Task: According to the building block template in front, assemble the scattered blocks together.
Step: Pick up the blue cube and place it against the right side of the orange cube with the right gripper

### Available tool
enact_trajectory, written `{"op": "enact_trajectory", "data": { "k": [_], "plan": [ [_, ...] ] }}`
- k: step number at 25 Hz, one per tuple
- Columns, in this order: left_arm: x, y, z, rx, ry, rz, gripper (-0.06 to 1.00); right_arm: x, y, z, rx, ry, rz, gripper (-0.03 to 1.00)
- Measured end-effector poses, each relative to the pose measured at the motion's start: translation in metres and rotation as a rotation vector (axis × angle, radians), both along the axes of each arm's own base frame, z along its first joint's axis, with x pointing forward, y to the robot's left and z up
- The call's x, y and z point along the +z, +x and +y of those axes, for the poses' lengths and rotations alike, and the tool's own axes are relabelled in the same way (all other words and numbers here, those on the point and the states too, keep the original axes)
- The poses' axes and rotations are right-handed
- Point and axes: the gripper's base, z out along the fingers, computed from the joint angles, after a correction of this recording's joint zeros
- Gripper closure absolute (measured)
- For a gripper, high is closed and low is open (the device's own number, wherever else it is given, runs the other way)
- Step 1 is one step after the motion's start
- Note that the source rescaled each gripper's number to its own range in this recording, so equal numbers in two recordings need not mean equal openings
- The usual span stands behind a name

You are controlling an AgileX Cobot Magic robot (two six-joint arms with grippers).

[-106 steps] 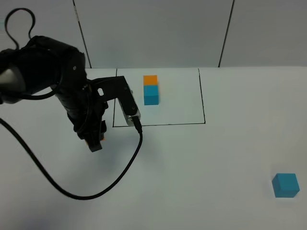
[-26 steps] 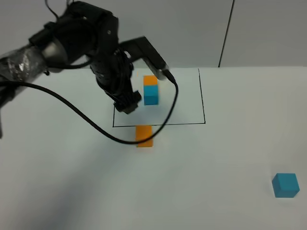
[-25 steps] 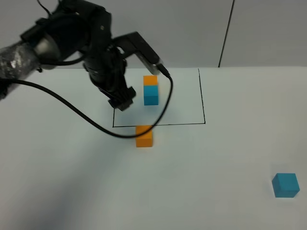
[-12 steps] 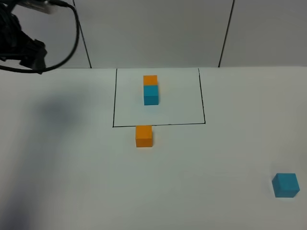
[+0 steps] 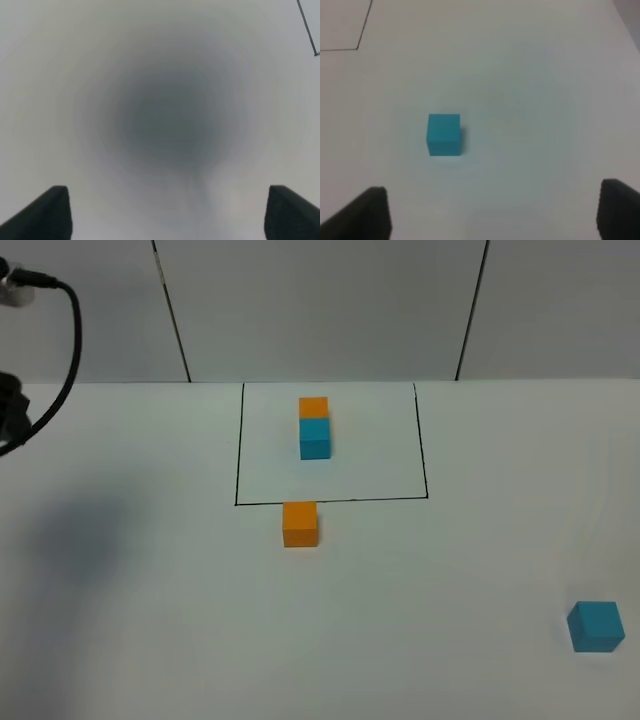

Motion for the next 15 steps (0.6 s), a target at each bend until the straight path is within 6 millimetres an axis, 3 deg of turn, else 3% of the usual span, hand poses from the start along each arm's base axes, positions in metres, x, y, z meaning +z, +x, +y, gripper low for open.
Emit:
{"op": "enact_trajectory", "data": {
  "k": [8,15],
  "plan": [
    [0.001,-0.097,0.001,0.081,-0.026,-0.061,0.2,0.0,0.0,0.0,0.0,0.0,0.0,0.27],
    [-0.004,-0.171,-0.001,0.112,-0.075,-0.172,0.21,0.0,0.0,0.0,0.0,0.0,0.0,0.27]
  ]
}}
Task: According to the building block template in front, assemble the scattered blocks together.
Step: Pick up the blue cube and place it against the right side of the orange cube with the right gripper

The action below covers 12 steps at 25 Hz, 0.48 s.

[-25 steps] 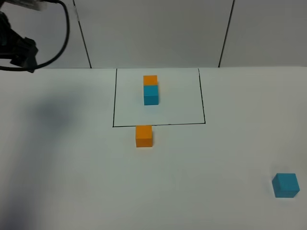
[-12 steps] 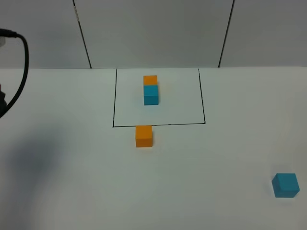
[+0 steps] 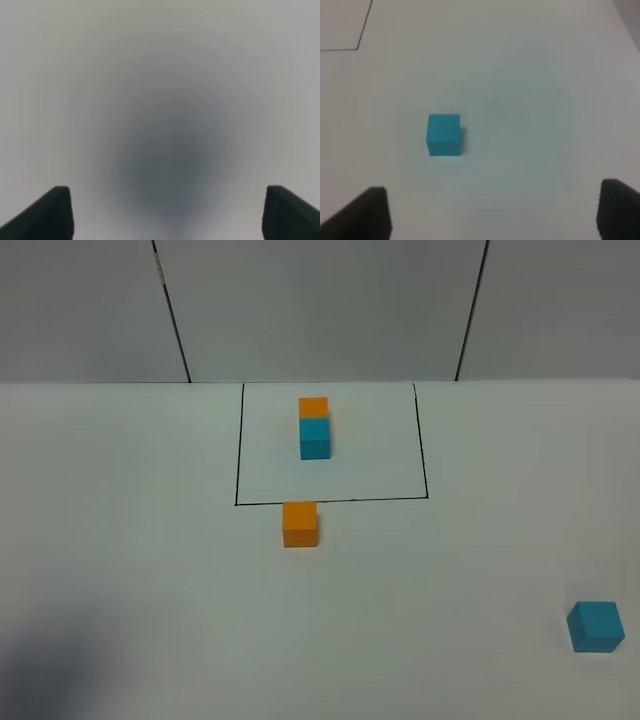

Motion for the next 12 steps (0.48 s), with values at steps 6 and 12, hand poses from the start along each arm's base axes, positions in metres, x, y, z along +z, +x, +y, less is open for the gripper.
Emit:
{"op": "enact_trajectory", "data": {
  "k": [6,12],
  "plan": [
    [-0.008,-0.059,-0.004,-0.008,-0.044,-0.125,0.21,0.0,0.0,0.0,0.0,0.0,0.0,0.27],
    [-0.027,-0.109,-0.004,-0.016,-0.051,-0.221,0.21,0.0,0.0,0.0,0.0,0.0,0.0,0.27]
  ]
}}
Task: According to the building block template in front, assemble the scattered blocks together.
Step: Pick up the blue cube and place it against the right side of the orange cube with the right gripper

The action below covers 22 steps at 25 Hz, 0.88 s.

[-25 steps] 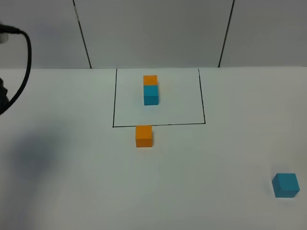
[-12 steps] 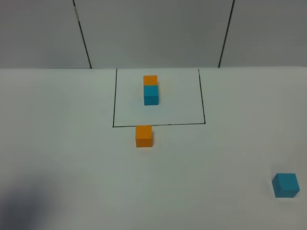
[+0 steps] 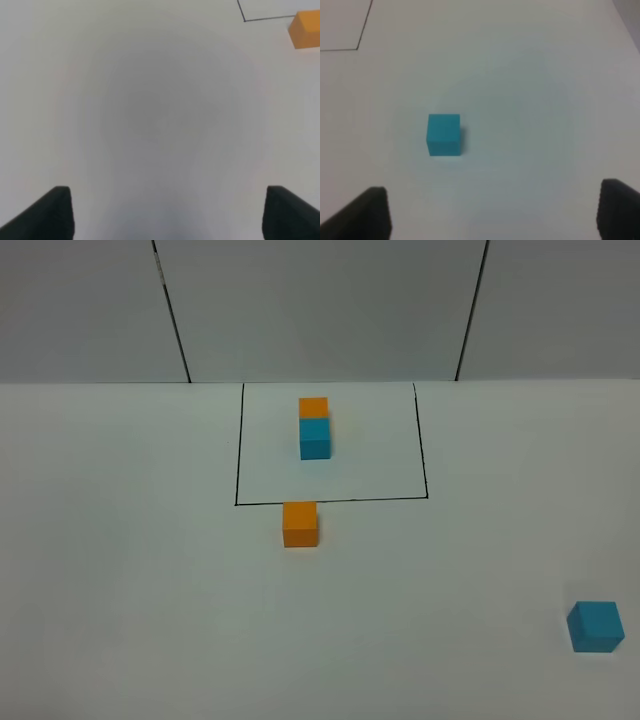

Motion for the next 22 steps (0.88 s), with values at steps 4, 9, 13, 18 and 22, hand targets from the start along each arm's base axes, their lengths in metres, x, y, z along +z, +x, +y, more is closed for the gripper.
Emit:
{"op": "enact_trajectory", "data": {
  "k": [4,9,13,18,22],
  "plan": [
    [-0.015,-0.018,-0.001,-0.018,0.0,-0.035,0.21,0.0,0.0,0.0,0.0,0.0,0.0,0.27],
    [-0.029,-0.034,-0.002,-0.04,0.017,-0.105,0.22,0.0,0.0,0.0,0.0,0.0,0.0,0.27],
    [-0.035,-0.044,-0.002,-0.043,0.017,-0.164,0.22,0.0,0.0,0.0,0.0,0.0,0.0,0.27],
    [-0.037,-0.045,-0.002,-0.043,0.017,-0.171,0.22,0.0,0.0,0.0,0.0,0.0,0.0,0.27],
    [-0.037,-0.045,-0.002,-0.039,0.011,-0.171,0.22,0.0,0.0,0.0,0.0,0.0,0.0,0.27]
  ]
}}
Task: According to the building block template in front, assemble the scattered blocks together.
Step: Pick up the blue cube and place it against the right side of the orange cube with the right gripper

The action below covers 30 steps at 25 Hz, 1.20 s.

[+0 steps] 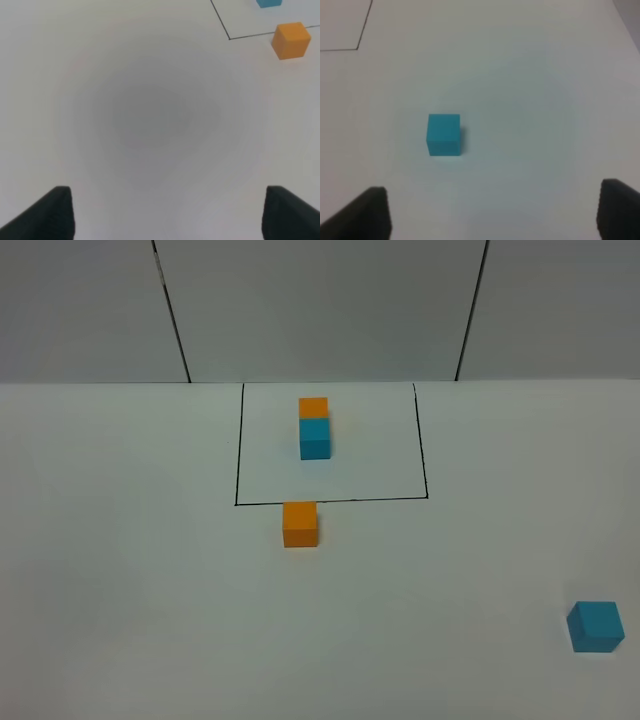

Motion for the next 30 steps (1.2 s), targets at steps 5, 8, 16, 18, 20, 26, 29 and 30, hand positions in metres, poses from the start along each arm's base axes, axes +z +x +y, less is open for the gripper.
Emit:
{"op": "enact_trajectory", "data": {
  "k": [5,8,16,18,20,26,29,30],
  "plan": [
    [0.0,0.0001,0.0005,0.022,-0.025,0.002,0.22,0.0,0.0,0.0,0.0,0.0,0.0,0.27],
    [0.0,0.0001,0.0007,0.026,-0.028,0.002,0.22,0.0,0.0,0.0,0.0,0.0,0.0,0.27],
    [0.0,0.0001,0.0007,0.027,-0.03,0.002,0.22,0.0,0.0,0.0,0.0,0.0,0.0,0.27],
    [0.0,0.0001,0.0007,0.027,-0.03,0.002,0.22,0.0,0.0,0.0,0.0,0.0,0.0,0.27],
    [-0.0002,0.0002,0.0007,0.027,-0.03,0.003,0.22,0.0,0.0,0.0,0.0,0.0,0.0,0.27],
    [-0.0002,0.0002,0.0007,0.027,-0.03,0.003,0.22,0.0,0.0,0.0,0.0,0.0,0.0,0.27],
    [-0.0002,0.0002,0.0007,0.027,-0.03,0.003,0.22,0.0,0.0,0.0,0.0,0.0,0.0,0.27],
    [-0.0002,0.0002,0.0007,0.027,-0.03,0.003,0.22,0.0,0.0,0.0,0.0,0.0,0.0,0.27]
  ]
}}
